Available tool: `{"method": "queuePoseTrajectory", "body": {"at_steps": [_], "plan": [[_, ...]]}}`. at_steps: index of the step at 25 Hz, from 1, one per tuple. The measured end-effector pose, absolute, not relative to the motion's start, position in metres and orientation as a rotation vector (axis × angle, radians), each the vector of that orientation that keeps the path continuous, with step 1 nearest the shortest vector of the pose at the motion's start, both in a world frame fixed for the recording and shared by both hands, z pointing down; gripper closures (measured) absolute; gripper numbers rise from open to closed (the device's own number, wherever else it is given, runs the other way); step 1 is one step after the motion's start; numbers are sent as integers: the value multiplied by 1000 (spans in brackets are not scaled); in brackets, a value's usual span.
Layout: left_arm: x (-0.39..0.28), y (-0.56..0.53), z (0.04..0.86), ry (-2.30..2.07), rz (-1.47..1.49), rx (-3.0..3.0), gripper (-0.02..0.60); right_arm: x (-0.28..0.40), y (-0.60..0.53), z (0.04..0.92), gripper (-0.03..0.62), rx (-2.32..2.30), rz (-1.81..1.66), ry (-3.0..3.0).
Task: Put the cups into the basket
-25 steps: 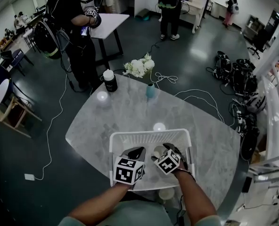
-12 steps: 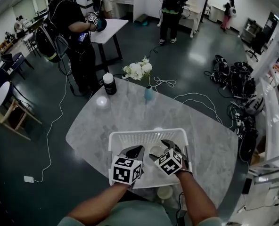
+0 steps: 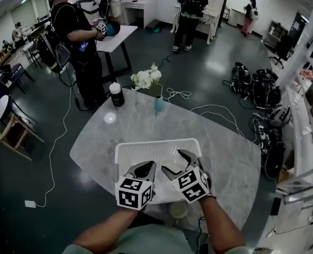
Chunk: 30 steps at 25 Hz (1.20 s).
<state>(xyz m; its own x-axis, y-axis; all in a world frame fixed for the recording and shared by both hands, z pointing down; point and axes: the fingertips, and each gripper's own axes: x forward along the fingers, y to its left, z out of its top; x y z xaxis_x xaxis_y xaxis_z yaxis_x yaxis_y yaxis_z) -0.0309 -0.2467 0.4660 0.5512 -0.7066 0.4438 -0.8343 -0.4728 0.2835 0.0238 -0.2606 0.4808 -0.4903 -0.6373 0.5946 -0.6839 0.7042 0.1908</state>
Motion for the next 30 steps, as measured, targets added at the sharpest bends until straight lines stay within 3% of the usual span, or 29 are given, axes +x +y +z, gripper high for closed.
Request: {"method": "queuePoseTrajectory", "body": {"at_steps": [7,16,30], "plan": [[-29,-219,446,-1307,319,2362,581,34,-218,451,269,1081,75,-2320],[-21,-164,436,-1376,281,2379,581,58,-160,436,542,1206,64,-2358],[13,-65,464,-1360,323,2446,583,95,-55,469,574,1232,168,-2359]]}}
